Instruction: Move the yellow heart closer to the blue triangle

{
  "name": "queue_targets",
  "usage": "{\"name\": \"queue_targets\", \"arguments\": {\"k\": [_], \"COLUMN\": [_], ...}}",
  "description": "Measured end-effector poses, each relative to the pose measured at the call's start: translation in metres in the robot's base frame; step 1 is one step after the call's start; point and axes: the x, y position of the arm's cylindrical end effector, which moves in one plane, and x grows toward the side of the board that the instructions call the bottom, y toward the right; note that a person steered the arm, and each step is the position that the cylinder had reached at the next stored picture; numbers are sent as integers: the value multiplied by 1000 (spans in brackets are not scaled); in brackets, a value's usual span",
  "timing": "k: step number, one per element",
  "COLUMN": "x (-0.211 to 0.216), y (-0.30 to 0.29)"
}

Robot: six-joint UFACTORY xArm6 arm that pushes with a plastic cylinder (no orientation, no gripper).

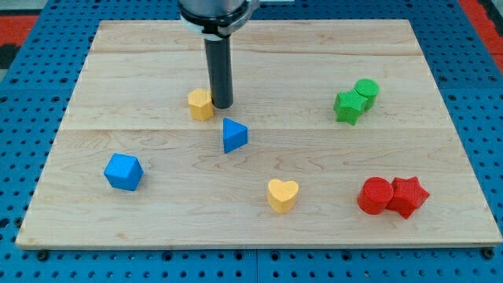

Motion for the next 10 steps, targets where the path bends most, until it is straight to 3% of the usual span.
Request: {"name": "queue_targets", "arguments": {"k": [2,3,4,6,7,8,10], "x": [0,33,34,129,175,185,125], "y": [-11,39,92,165,131,100,49]}}
